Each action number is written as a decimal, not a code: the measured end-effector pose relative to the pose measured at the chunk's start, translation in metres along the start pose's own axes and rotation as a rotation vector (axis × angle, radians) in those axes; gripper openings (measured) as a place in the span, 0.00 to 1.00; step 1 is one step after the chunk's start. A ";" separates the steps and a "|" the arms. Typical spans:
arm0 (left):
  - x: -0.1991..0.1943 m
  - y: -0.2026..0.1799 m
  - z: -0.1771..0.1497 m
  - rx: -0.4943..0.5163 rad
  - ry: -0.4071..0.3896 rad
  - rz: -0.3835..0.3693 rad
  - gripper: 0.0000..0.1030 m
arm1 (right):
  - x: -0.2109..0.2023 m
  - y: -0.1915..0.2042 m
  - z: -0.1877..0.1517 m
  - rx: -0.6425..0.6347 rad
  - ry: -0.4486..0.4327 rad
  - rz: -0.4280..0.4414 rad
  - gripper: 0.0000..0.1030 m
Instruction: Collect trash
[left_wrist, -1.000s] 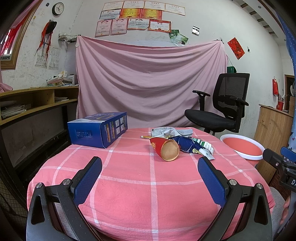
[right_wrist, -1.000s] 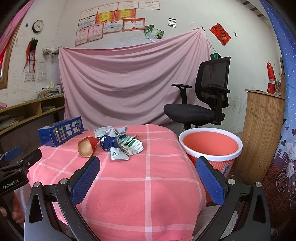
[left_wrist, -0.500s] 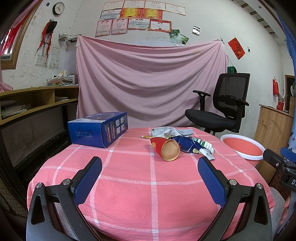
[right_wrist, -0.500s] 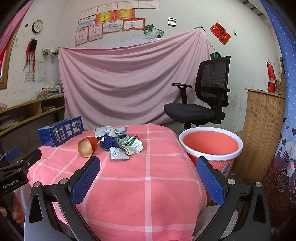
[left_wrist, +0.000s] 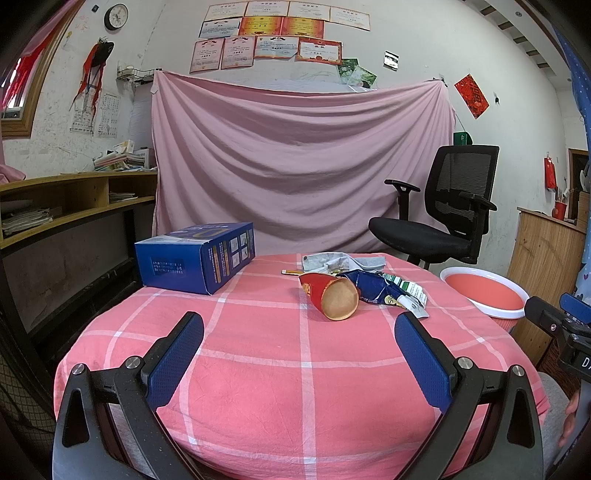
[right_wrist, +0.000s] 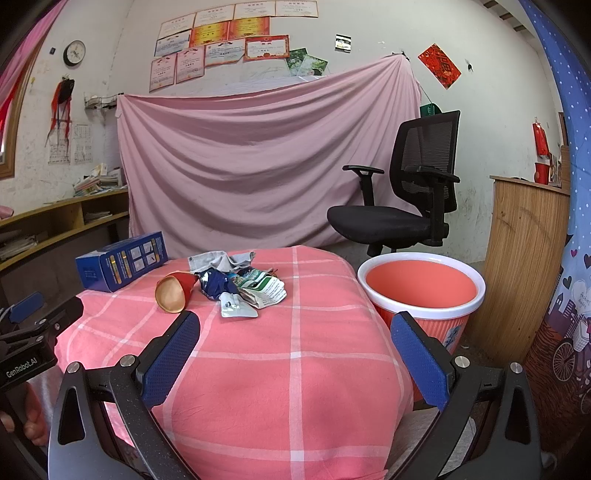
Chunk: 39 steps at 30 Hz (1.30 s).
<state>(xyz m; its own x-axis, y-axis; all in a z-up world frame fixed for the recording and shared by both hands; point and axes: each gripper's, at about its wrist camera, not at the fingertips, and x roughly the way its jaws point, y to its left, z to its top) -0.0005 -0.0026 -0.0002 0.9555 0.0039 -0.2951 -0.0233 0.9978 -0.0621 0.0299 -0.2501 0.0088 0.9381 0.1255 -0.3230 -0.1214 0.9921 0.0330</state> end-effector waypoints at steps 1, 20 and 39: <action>0.000 -0.001 0.000 0.000 0.000 -0.001 0.98 | 0.000 0.000 0.000 0.000 0.000 0.000 1.00; 0.000 0.000 0.000 -0.001 0.001 0.000 0.98 | 0.000 0.000 0.000 0.002 0.002 0.001 1.00; -0.001 -0.003 -0.001 0.002 0.002 -0.004 0.98 | 0.000 -0.001 0.000 0.004 0.003 0.001 1.00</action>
<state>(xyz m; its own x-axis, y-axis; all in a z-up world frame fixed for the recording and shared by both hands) -0.0016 -0.0054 -0.0012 0.9549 0.0000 -0.2969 -0.0189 0.9980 -0.0610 0.0301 -0.2511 0.0088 0.9369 0.1261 -0.3261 -0.1207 0.9920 0.0368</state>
